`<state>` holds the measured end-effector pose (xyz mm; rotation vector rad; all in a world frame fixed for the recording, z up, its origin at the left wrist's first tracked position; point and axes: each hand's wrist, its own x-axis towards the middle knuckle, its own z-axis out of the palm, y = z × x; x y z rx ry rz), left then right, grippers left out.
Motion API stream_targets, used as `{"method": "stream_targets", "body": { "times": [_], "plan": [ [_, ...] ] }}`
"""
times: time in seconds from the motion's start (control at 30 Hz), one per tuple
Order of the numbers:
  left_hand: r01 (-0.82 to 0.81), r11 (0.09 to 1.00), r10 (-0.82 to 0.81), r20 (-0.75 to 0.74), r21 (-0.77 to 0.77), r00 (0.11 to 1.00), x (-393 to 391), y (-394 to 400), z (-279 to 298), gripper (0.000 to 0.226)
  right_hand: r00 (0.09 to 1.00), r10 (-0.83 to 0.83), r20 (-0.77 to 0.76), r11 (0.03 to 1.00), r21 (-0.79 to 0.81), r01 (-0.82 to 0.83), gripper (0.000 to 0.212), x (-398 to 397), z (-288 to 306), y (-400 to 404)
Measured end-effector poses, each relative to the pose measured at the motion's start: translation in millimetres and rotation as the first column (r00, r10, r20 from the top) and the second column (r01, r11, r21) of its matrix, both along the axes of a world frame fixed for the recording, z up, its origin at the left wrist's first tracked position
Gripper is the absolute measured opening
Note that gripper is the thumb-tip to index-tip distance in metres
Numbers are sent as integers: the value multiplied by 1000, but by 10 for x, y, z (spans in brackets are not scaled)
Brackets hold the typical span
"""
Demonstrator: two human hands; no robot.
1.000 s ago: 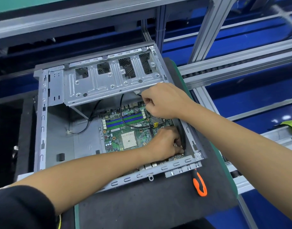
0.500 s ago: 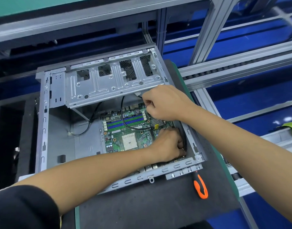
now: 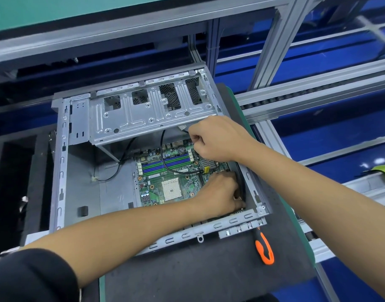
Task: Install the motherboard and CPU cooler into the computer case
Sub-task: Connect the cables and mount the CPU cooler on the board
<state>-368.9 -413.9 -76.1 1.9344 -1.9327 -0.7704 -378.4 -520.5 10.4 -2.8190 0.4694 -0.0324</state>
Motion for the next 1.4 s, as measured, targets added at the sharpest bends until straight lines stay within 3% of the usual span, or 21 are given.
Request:
{"method": "stream_targets", "body": {
  "times": [0.43, 0.77, 0.9, 1.03, 1.3, 1.4],
  "plan": [
    [46, 988, -33, 92, -147, 995, -18, 55, -63, 33, 1000, -7, 3, 1000, 10, 7, 9, 3, -8, -14],
    [-5, 995, 2, -29, -103, 1000, -1, 54, -67, 28, 1000, -1, 7, 1000, 14, 1, 10, 10, -11, -25],
    [42, 995, -40, 27, -88, 999, -2, 67, -78, 32, 1000, 7, 12, 1000, 10, -7, 10, 8, -1, -18],
    [-18, 995, 11, -77, -94, 997, 4, 79, -60, 25, 1000, 11, 9, 1000, 11, -11, 10, 3, 4, -14],
    [16, 999, -13, 62, -52, 998, -30, 15, -34, 27, 1000, 17, 12, 1000, 4, -17, 10, 4, 6, -23],
    [-12, 999, 14, 49, -50, 999, -23, 7, -17, 25, 1000, 16, 6, 1000, 4, -16, 9, 7, 9, -21]
  ]
}}
